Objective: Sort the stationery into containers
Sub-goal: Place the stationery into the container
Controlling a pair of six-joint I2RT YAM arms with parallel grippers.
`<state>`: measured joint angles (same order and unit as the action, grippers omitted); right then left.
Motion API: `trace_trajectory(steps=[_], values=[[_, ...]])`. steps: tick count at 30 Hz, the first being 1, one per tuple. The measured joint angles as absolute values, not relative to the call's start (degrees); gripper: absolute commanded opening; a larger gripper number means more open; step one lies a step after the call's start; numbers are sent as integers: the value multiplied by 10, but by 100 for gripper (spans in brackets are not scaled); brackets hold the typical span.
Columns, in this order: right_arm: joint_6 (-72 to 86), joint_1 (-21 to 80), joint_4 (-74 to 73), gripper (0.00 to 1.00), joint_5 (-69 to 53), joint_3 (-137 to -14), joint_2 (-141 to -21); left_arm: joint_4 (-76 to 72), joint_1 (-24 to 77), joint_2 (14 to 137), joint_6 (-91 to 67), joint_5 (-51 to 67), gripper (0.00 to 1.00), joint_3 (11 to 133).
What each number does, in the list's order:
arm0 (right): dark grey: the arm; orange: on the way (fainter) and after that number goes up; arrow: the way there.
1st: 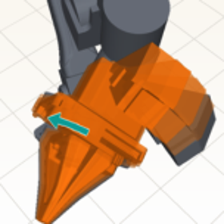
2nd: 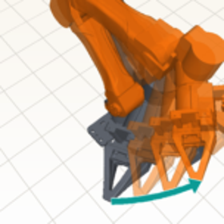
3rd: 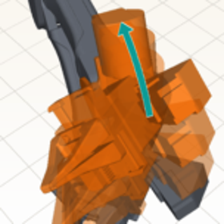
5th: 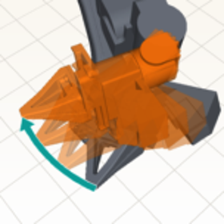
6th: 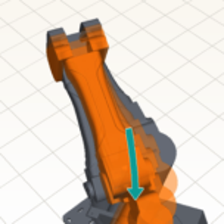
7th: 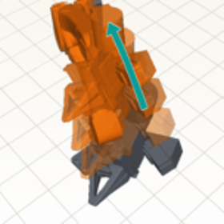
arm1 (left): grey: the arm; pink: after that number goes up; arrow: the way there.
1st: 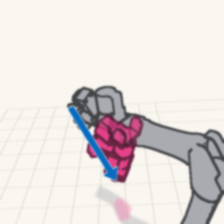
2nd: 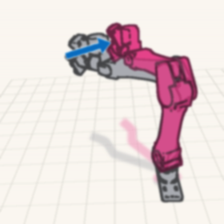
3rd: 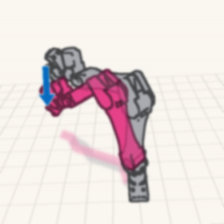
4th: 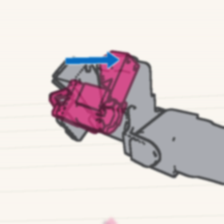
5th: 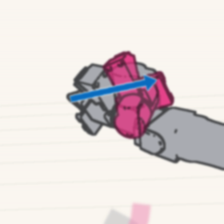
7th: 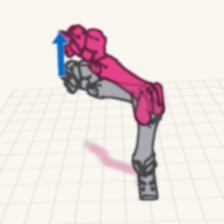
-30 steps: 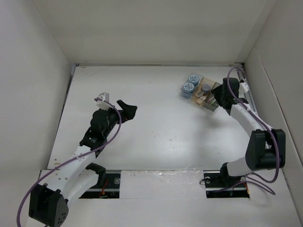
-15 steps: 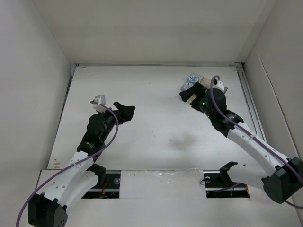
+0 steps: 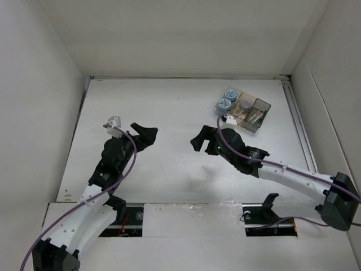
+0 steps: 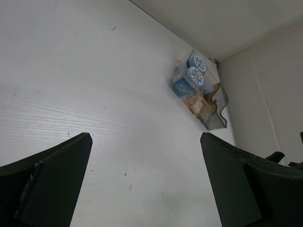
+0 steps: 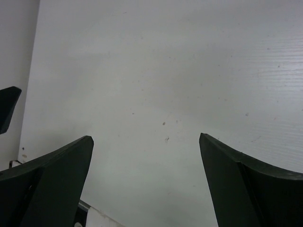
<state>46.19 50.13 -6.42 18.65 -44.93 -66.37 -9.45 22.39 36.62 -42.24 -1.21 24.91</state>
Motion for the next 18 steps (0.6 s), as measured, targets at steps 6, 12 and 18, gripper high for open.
trace_trajectory(steps=[6, 12, 18], values=[[460, 514, -51, 100, 211, -423, -664, -83, 224, 334, -420, -22, 100, 249], [460, 520, -49, 100, 225, -422, -657, -77, 224, 316, -425, -37, 100, 244], [460, 522, -45, 100, 232, -422, -655, -83, 224, 317, -423, -29, 100, 230]])
